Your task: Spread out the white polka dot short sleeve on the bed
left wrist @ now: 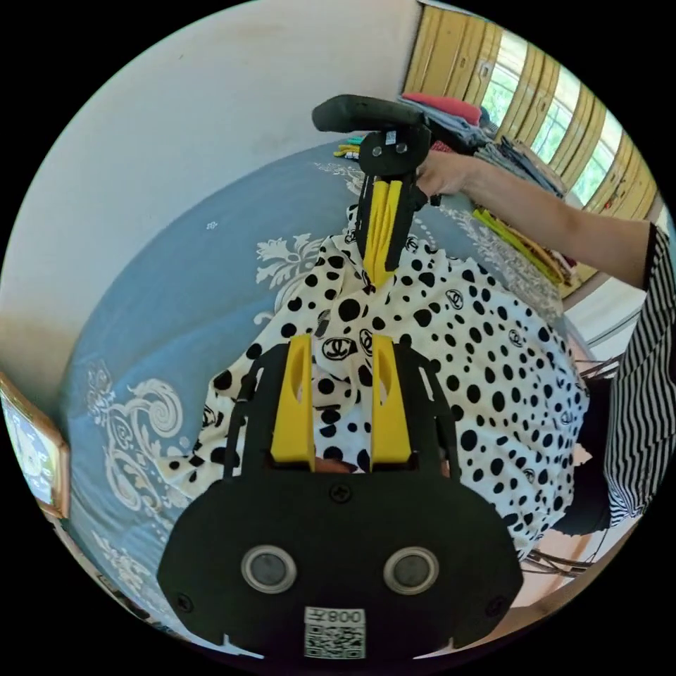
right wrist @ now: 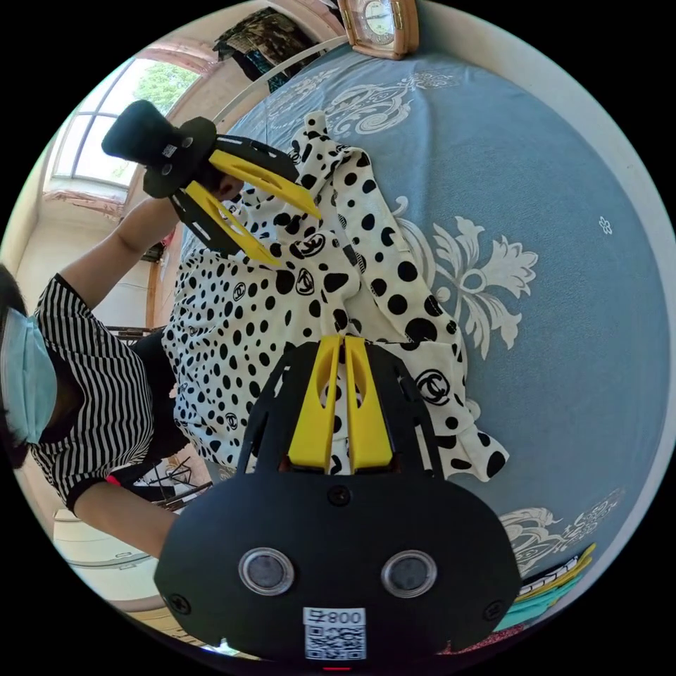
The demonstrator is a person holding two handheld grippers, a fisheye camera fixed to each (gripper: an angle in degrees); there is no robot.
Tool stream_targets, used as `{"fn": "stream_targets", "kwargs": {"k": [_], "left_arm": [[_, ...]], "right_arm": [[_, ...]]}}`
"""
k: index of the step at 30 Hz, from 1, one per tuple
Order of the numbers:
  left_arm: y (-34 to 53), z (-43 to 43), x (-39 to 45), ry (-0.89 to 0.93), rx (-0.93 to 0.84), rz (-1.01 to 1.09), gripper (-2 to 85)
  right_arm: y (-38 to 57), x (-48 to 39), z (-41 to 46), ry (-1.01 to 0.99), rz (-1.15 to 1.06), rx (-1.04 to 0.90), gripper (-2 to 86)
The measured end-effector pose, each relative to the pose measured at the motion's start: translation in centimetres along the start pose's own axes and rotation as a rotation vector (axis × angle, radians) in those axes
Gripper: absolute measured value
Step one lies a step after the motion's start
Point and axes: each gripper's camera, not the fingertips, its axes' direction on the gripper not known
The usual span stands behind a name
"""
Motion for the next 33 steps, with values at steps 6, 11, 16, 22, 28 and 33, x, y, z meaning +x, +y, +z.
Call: {"fn": "stream_targets", "kwargs": {"k": [6,11,16,22,28,33], "left_arm": [[-1.4,1.5,0.5,0.027,-0.078,0.102,6.6],[-1.6,2.0,-1.3,0.134,-0.096,0.046,2.0],[-0.1,2.6,-7.0,0.631,0.057,-0.206,2.2],[1.9,2.1,-9.5,0.556,0.135,-0.294,7.8],[-1.3,0.7,-5.9,0.239,0.079,-0.054,10.0],[-3.3,2.5,-3.8,0.054,-0.099,0.084,2.8]], "right_arm": [[1.2,2.0,-1.4,-0.036,0.002,0.015,11.3],[2.4,3.1,-2.7,-0.05,-0.009,0.029,12.0],[3.8,4.9,-4.2,-0.122,0.0,0.058,12.3],[4.7,6.4,-4.3,-0.162,0.028,0.031,12.1],[5.9,7.0,-5.1,-0.175,0.045,0.041,11.4],[7.2,6.8,-6.1,-0.157,0.069,0.082,10.3]]}}
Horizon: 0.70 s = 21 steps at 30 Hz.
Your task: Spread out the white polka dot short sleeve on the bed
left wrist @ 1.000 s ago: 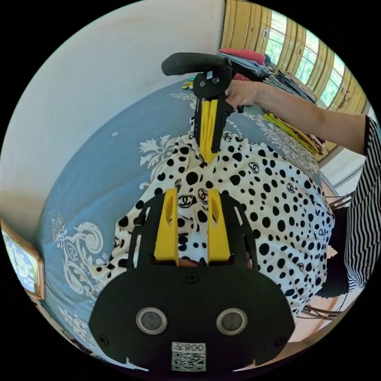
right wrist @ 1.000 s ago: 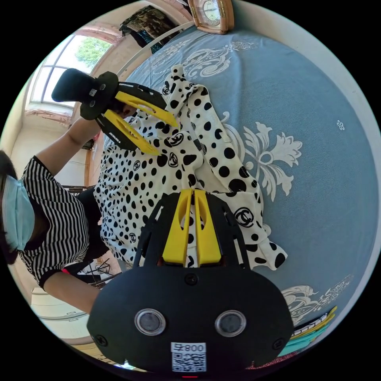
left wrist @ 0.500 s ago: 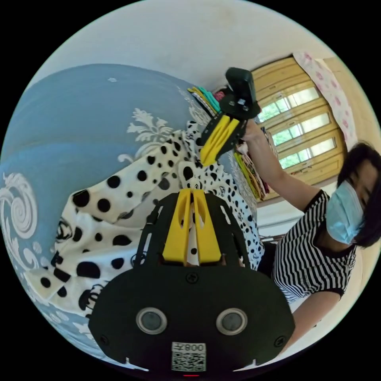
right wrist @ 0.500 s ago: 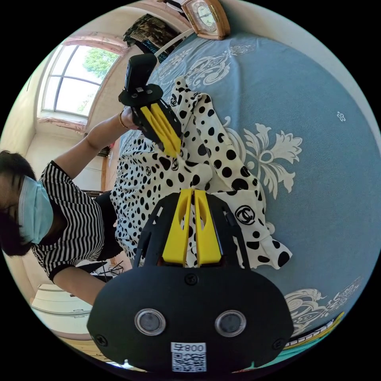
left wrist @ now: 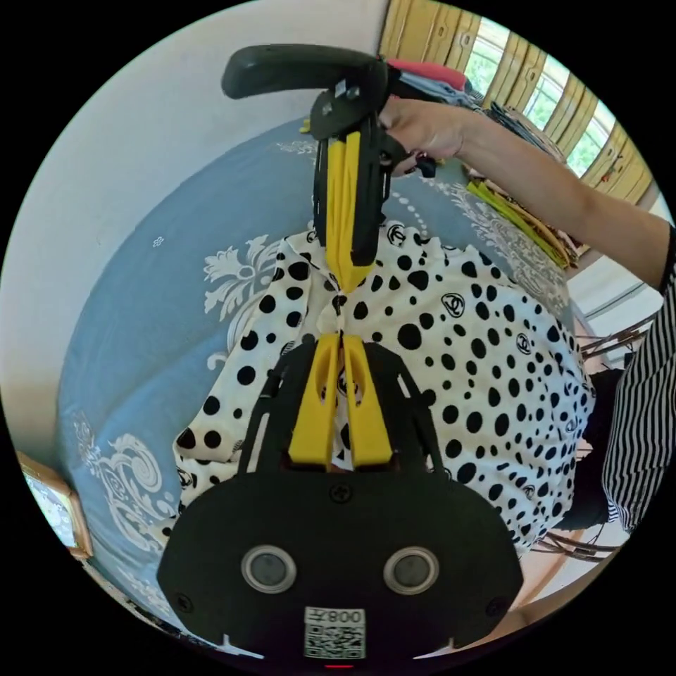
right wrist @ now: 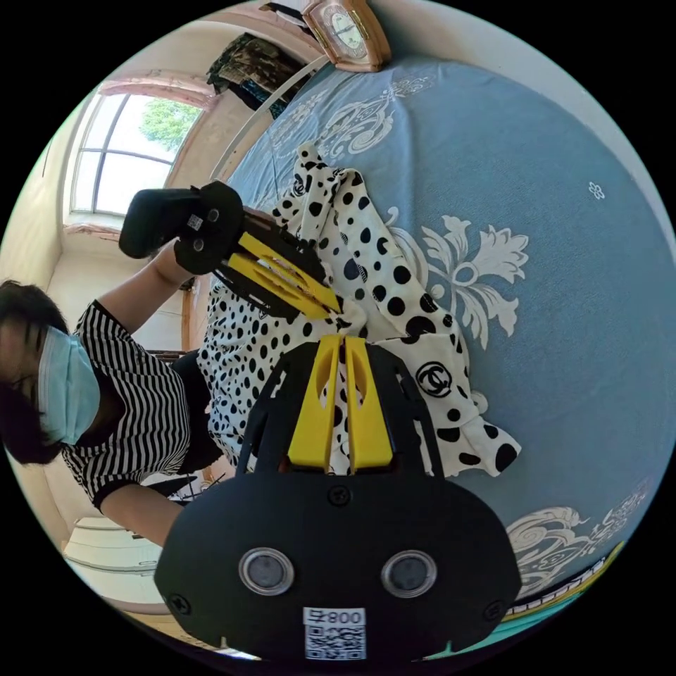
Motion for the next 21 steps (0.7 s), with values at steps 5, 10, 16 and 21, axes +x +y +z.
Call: {"fn": "stream_targets", "kwargs": {"k": [5,10,16,21], "left_arm": [[1.4,-0.8,-2.9,0.318,0.115,-0.126,1.1],[3.2,-0.9,-5.8,0.556,0.22,-0.26,0.8],[4.4,0.6,-8.2,0.588,0.146,-0.408,0.9],[5.8,0.4,-9.2,0.609,0.163,-0.474,2.4]], "right_arm": [[4.1,-1.6,-3.0,0.104,0.021,0.241,8.6],[9.2,-3.6,-2.6,0.274,0.1,0.429,6.0],[7.8,-3.4,0.8,0.407,0.182,0.342,2.0],[7.7,-3.3,1.8,0.483,0.259,0.353,0.5]]}}
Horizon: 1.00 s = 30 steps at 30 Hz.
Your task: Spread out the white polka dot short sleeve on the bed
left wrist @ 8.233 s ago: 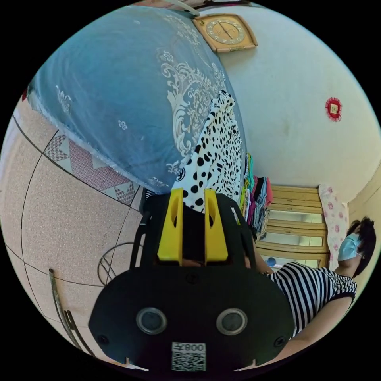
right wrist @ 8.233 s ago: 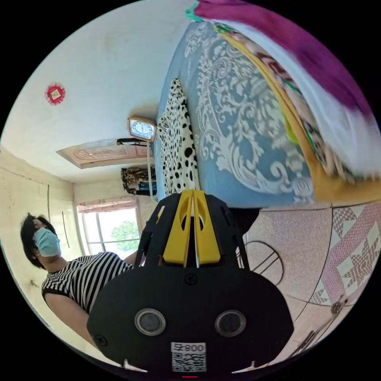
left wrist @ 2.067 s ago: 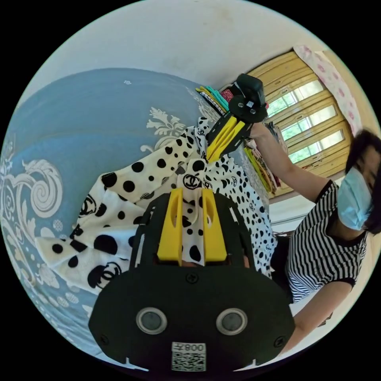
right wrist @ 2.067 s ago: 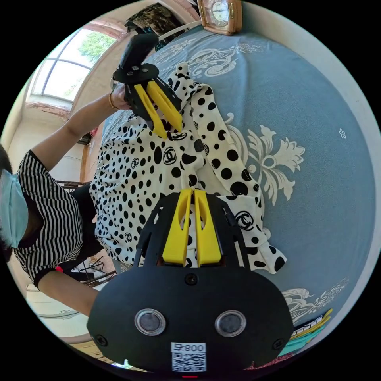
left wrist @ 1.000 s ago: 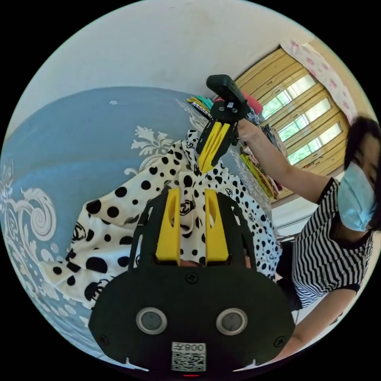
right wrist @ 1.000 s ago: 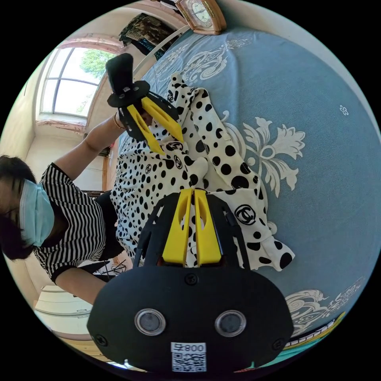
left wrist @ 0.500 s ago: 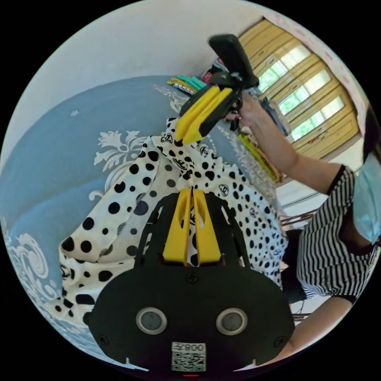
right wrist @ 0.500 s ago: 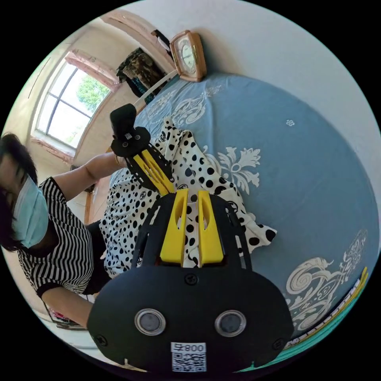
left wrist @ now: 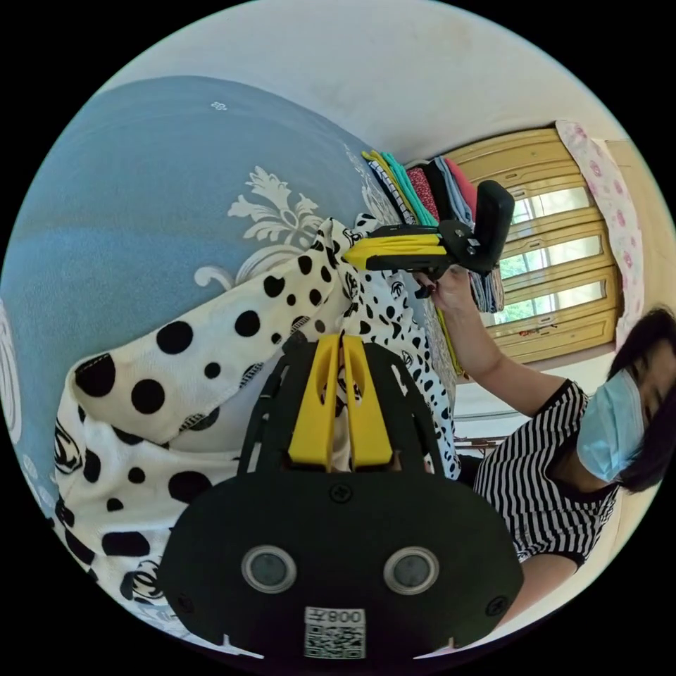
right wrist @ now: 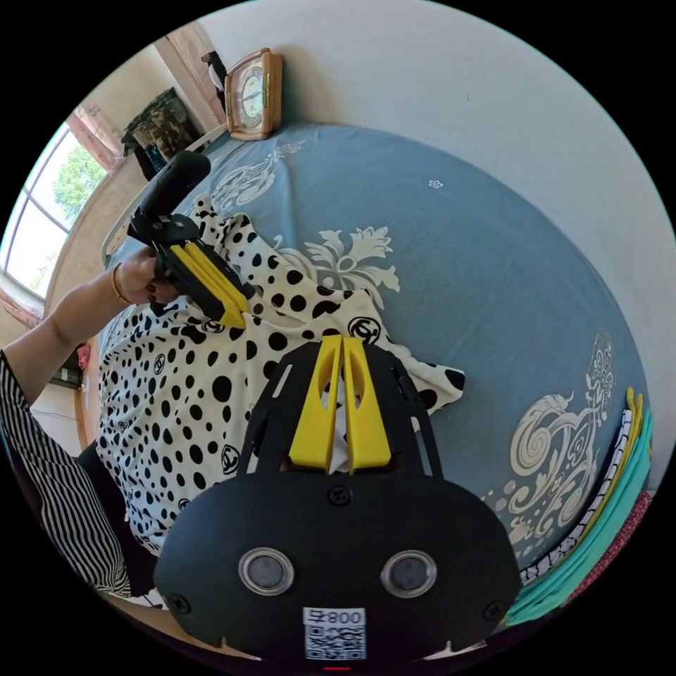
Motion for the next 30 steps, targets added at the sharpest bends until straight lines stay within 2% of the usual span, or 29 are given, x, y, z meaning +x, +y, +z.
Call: {"fn": "stream_targets", "kwargs": {"k": [7,11,13,18,24,30], "left_arm": [[2.4,-3.1,1.2,0.037,0.109,0.026,6.7],[5.3,-5.8,3.3,-0.139,0.142,0.076,7.6],[6.2,-6.0,4.3,-0.216,0.099,0.113,8.0],[7.4,-4.0,6.3,-0.381,-0.123,0.231,8.0],[8.8,-4.7,7.9,-0.406,-0.112,0.248,3.5],[10.5,-6.9,9.4,-0.382,-0.005,0.25,4.0]], "right_arm": [[2.7,-1.7,-2.2,-0.008,0.047,0.133,0.6],[4.3,-4.7,-2.5,-0.058,-0.012,0.162,1.2],[4.4,-7.3,-1.6,-0.123,-0.1,0.13,0.9],[3.5,-10.8,-0.3,-0.143,-0.209,0.12,1.5],[1.3,-14.7,1.9,-0.125,-0.396,0.034,5.5],[-1.1,-16.2,5.7,-0.127,-0.444,-0.116,2.2]]}}
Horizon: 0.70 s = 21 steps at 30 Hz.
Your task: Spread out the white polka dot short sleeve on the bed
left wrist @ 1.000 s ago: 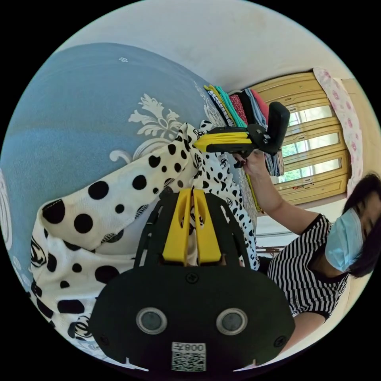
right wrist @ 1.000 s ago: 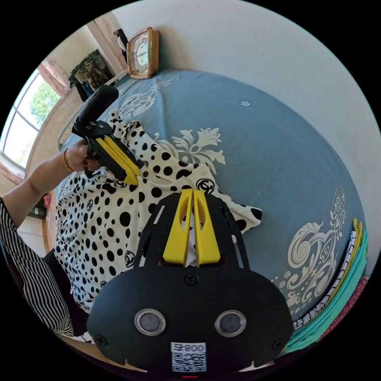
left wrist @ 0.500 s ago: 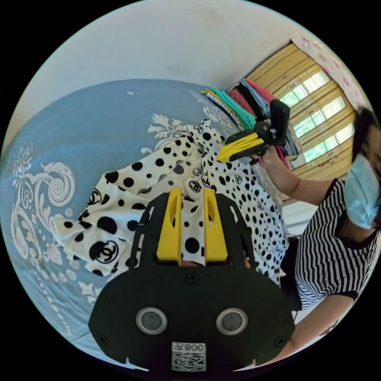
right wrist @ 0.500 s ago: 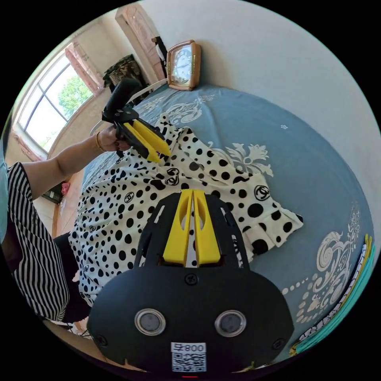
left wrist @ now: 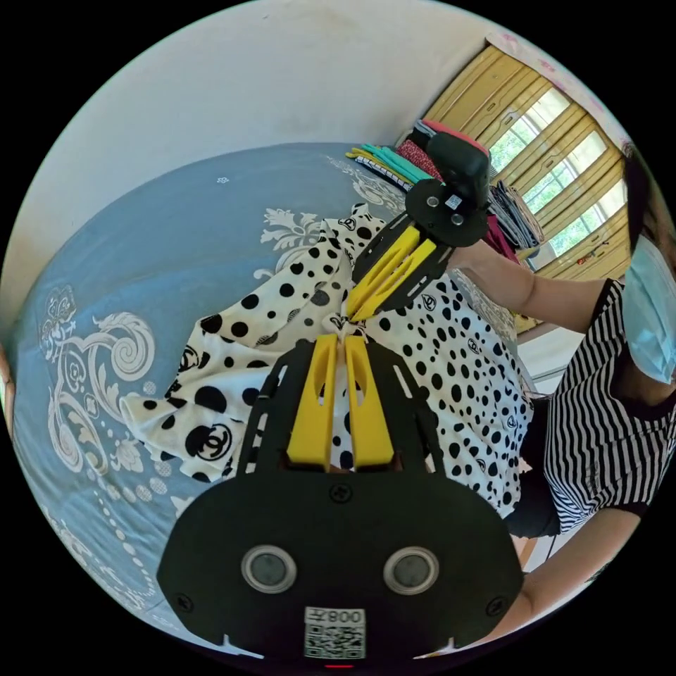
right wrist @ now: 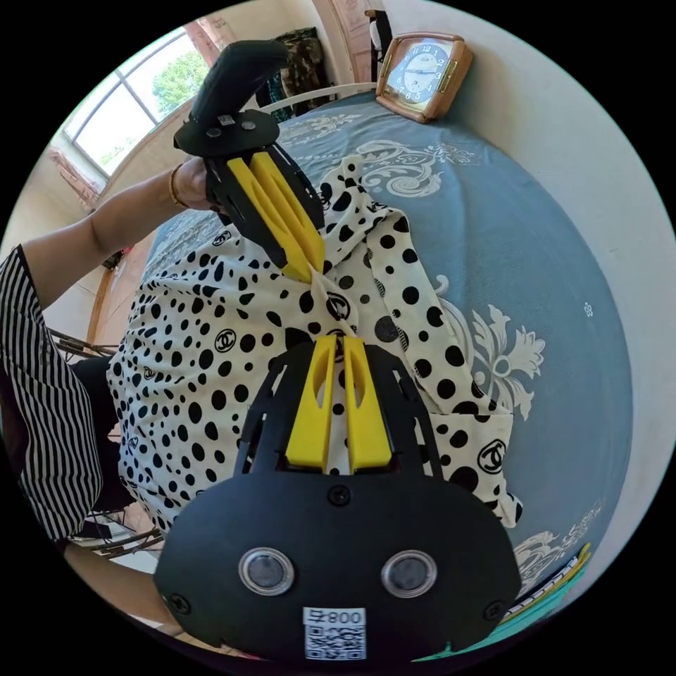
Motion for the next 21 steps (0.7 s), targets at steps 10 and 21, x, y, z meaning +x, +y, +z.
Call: {"fn": "stream_targets", "kwargs": {"k": [10,21], "left_arm": [[3.1,-2.3,1.1,-0.059,0.063,-0.032,9.6],[3.8,-1.9,2.5,-0.339,-0.006,-0.231,4.4]], "right_arm": [[0.6,0.0,1.1,-0.073,0.023,0.062,4.6],[-1.7,-1.2,4.4,0.071,-0.022,0.024,5.0]]}}
